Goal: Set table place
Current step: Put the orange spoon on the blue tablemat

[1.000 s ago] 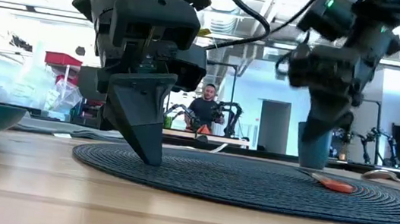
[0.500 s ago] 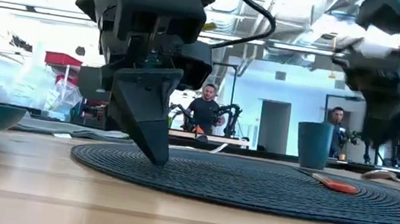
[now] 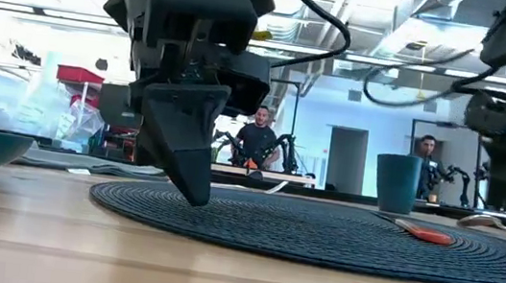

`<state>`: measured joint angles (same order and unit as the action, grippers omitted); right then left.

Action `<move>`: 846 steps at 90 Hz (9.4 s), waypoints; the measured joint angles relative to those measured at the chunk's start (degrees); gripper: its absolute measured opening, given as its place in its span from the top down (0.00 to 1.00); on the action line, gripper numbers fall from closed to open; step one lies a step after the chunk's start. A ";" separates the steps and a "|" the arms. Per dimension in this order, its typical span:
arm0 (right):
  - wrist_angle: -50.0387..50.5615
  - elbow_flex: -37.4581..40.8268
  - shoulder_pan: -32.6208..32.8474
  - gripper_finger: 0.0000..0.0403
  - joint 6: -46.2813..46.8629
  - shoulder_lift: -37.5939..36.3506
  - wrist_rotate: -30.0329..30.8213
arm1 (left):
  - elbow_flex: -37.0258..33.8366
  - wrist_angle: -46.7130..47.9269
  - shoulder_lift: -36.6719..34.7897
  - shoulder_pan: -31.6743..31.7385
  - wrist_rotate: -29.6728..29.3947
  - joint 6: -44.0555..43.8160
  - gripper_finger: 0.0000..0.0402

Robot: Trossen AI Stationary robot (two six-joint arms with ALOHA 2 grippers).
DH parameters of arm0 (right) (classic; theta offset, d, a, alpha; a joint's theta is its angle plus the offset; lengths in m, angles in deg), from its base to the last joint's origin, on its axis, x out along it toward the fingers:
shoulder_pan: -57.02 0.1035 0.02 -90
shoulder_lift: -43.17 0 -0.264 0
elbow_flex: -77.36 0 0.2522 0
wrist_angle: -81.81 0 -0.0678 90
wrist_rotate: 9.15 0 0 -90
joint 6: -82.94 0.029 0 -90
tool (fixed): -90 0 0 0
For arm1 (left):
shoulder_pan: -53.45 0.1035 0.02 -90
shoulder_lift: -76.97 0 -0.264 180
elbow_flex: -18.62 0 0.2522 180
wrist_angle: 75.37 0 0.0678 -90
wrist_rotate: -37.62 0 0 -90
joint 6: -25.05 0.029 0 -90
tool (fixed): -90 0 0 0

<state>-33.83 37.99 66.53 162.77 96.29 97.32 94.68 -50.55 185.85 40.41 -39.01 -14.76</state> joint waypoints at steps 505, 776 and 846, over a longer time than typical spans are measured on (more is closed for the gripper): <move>-15.27 0.41 -18.09 0.91 -20.78 -4.92 -4.43 | 0.11 -1.13 -0.22 0.41 4.49 2.55 1.00; -20.35 9.14 -19.64 0.69 -7.05 -6.31 -11.17 | 0.11 1.30 -0.22 2.12 5.71 8.56 1.00; -28.84 10.17 -18.98 0.84 -8.34 -9.67 -2.42 | 0.11 5.02 -0.22 2.23 7.51 14.57 1.00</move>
<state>-62.67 48.16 47.55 154.43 86.61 94.90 94.79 -45.53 185.64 42.64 -31.50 -0.19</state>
